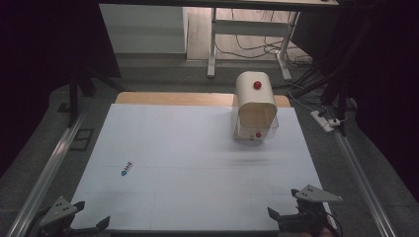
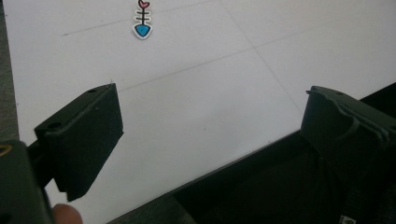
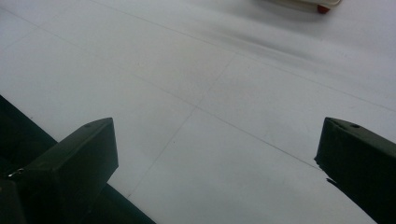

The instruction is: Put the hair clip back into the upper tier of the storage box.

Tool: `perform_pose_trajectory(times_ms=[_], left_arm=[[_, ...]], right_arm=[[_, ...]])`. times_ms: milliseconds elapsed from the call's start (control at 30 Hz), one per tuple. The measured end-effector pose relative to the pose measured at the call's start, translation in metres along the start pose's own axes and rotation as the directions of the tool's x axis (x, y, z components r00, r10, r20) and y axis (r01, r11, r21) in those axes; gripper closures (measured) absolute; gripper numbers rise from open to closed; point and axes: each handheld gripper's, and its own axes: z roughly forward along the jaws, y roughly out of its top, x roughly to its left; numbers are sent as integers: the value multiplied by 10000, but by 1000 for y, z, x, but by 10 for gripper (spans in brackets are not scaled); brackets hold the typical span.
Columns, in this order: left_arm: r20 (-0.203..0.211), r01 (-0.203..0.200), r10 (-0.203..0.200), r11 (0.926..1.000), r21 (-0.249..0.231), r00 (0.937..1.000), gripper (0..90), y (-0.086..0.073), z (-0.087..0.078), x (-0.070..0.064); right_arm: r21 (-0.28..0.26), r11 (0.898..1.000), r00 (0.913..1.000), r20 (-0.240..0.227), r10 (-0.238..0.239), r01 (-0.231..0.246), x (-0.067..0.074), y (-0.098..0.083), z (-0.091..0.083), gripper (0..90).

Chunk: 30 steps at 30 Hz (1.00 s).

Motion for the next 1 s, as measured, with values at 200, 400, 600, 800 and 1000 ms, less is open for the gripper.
perform_pose_trajectory(times_ms=[200,400,600,800,1000], left_arm=[[-64,-28,29,9998,194,10000,54,1,2,0],[-114,150,-146,9991,395,9998,55,2,3,1],[-89,293,-287,9970,714,9995,55,3,7,2],[30,228,-231,9962,845,9997,70,4,8,2],[557,334,-387,9951,928,9977,60,4,8,6]], right_arm=[[100,9994,9993,-150,336,-334,-3,0,1,0],[109,9985,9980,-319,537,-534,-6,0,1,0],[263,9986,9979,-446,466,-454,-5,1,3,0],[404,9989,9983,-514,269,-249,-4,1,4,0],[429,9991,9983,-585,25,0,-1,2,4,0]])
